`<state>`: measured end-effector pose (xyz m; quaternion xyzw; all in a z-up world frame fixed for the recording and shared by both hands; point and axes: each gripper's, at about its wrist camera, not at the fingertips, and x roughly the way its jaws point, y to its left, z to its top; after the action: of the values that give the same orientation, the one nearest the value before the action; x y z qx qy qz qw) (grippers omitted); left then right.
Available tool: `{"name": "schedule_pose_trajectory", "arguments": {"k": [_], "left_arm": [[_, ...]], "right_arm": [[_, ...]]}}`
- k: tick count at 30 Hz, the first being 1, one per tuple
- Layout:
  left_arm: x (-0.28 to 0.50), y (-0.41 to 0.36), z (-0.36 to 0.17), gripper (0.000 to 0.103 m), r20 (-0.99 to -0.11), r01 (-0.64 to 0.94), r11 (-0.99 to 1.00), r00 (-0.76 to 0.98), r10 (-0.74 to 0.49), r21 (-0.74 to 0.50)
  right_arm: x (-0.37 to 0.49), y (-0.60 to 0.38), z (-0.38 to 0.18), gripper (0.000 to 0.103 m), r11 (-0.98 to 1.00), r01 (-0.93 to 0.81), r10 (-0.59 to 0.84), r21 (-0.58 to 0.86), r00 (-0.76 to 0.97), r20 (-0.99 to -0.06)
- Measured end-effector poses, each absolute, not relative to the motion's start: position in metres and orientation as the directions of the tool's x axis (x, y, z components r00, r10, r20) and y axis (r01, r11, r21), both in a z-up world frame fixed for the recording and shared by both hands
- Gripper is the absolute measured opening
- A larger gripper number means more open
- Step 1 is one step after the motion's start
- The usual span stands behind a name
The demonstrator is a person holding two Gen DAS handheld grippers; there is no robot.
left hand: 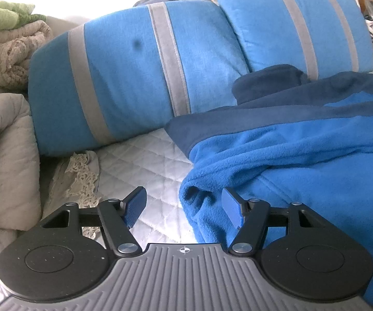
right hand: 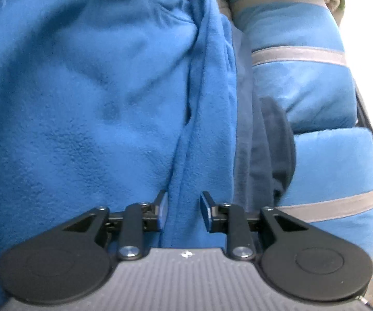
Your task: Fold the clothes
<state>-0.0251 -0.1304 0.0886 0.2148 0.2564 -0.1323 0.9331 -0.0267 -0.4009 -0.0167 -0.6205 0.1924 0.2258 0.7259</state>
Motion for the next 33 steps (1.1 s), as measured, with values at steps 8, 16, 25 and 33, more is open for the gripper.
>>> {"name": "schedule_pose_trajectory", "arguments": {"k": [8,16,25,33], "left_arm": [[-0.029,-0.145,0.08,0.064,-0.52,0.403,0.809,0.842,-0.145,0.428],[-0.039,-0.181,0.058,0.064,-0.506,0.556,0.529,0.824,-0.255,0.641],[-0.037,-0.208,0.032,0.04,-0.49,0.56,0.3,0.826,-0.28,0.772],[-0.033,-0.221,0.02,0.036,-0.491,0.551,0.233,0.828,-0.271,0.801]], "right_arm": [[-0.027,-0.4,-0.023,0.009,0.05,-0.539,0.09,-0.841,0.841,-0.534],[-0.017,-0.411,0.012,0.007,0.166,-0.552,0.117,-0.817,0.834,-0.539],[-0.008,-0.417,0.036,0.007,0.208,-0.554,0.135,-0.806,0.832,-0.538],[-0.013,-0.421,0.042,0.007,0.204,-0.556,0.144,-0.806,0.831,-0.537]]}}
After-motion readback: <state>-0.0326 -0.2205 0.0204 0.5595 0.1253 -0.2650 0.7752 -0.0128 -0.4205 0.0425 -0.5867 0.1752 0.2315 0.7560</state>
